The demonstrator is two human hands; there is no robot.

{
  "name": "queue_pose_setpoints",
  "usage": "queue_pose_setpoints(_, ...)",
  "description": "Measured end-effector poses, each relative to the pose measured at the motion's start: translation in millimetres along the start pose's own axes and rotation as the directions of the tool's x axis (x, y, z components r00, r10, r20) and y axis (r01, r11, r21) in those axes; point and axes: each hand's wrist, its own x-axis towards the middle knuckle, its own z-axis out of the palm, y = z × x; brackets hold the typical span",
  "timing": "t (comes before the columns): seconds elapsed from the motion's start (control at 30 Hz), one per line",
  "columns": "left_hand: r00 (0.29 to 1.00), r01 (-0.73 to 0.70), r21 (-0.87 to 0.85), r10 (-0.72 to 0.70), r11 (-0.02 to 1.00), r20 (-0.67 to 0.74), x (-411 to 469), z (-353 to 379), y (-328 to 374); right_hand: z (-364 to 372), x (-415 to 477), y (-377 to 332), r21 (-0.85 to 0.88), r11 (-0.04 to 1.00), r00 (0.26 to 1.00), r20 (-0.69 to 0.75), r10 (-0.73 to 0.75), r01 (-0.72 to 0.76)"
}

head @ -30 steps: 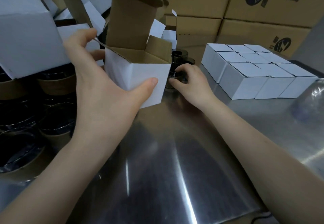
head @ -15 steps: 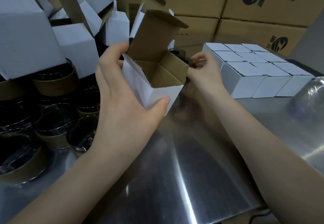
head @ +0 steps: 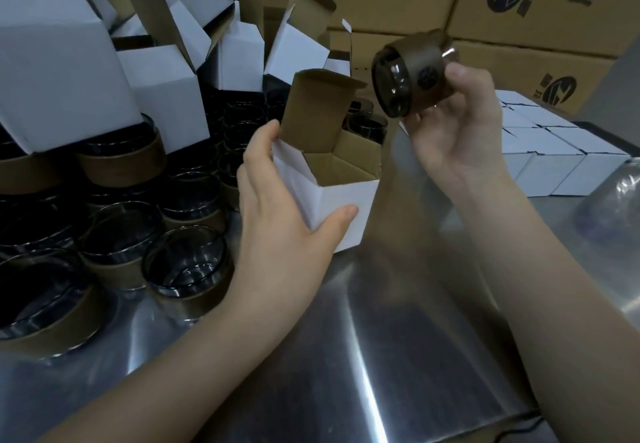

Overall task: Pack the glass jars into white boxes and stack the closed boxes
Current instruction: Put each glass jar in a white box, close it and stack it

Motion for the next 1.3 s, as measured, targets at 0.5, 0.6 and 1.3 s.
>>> queue_pose_setpoints(0.5,0.999,0.029,-0.032,-0.03,0.999,-0.041,4.2,-0.2,-6.3,24.4,-18.6,-5.3,-0.498,0.852,0.918,0.393,0.056,0.161)
queue_pose_setpoints(0.6,0.999,0.007,0.009,-0.006,1.0,-0.052,4.6,-0.2,-6.5,28.3,-22.7,-7.9,-0.628,0.762,0.928,0.359,0.103,0.158)
queue_pose_setpoints(1.3,0.981,-0.19,0.141,0.195,0.972,-0.021,4.9,6.8,-12.0,38.3,-26.8,-10.8,-0.93,0.356,0.931,0.206,0.301,0.09)
